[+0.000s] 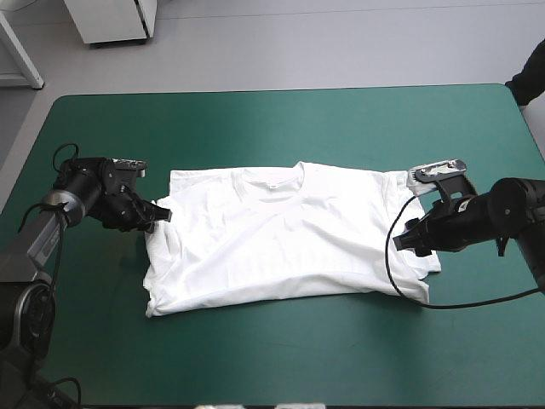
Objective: Fold the cloth
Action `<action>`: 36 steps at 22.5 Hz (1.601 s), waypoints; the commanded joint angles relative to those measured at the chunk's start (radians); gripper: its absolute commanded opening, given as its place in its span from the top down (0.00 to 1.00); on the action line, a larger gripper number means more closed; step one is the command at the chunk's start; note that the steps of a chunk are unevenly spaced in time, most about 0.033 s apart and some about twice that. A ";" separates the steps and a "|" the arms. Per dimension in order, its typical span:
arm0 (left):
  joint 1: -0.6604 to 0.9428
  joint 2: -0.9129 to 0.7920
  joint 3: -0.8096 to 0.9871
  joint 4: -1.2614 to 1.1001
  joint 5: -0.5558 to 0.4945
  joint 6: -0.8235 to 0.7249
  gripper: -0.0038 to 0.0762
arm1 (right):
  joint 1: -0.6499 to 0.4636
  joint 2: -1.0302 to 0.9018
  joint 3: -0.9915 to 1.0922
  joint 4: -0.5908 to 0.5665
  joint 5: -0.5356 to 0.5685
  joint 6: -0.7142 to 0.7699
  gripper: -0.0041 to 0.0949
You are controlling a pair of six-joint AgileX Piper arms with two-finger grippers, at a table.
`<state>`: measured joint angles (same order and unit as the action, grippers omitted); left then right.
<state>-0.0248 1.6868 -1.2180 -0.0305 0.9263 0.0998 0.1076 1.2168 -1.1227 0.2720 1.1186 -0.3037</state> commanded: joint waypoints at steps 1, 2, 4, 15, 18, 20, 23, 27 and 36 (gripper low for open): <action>0.000 -0.001 -0.032 -0.014 -0.027 0.016 0.50 | 0.001 -0.017 -0.036 0.016 -0.033 -0.004 0.38; 0.000 0.009 -0.032 -0.014 -0.026 0.016 0.50 | 0.001 -0.017 -0.036 0.018 -0.033 -0.004 0.38; 0.000 0.036 -0.032 -0.040 -0.032 0.024 0.50 | 0.001 -0.017 -0.036 0.018 -0.033 -0.004 0.38; -0.001 0.058 -0.051 -0.196 0.033 0.094 0.96 | 0.017 -0.017 -0.036 0.026 -0.028 -0.004 0.38; -0.001 -0.019 -0.095 -0.200 0.091 0.071 0.96 | 0.030 -0.017 -0.036 0.024 -0.020 -0.004 0.38; -0.011 -0.068 -0.127 -0.210 0.117 0.069 0.96 | 0.030 -0.017 -0.036 0.024 -0.020 -0.004 0.38; -0.065 -0.100 -0.148 -0.222 0.141 0.053 0.96 | 0.030 -0.017 -0.036 0.026 -0.018 -0.004 0.38; -0.167 -0.056 -0.148 -0.221 0.109 0.038 0.96 | 0.030 -0.017 -0.036 0.026 -0.014 0.005 0.38; -0.208 0.081 -0.148 -0.223 0.052 0.034 0.96 | 0.030 -0.017 -0.036 0.016 -0.011 0.008 0.38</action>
<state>-0.2259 1.7783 -1.3364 -0.2322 1.0163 0.1426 0.1374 1.2187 -1.1239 0.2797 1.1267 -0.2953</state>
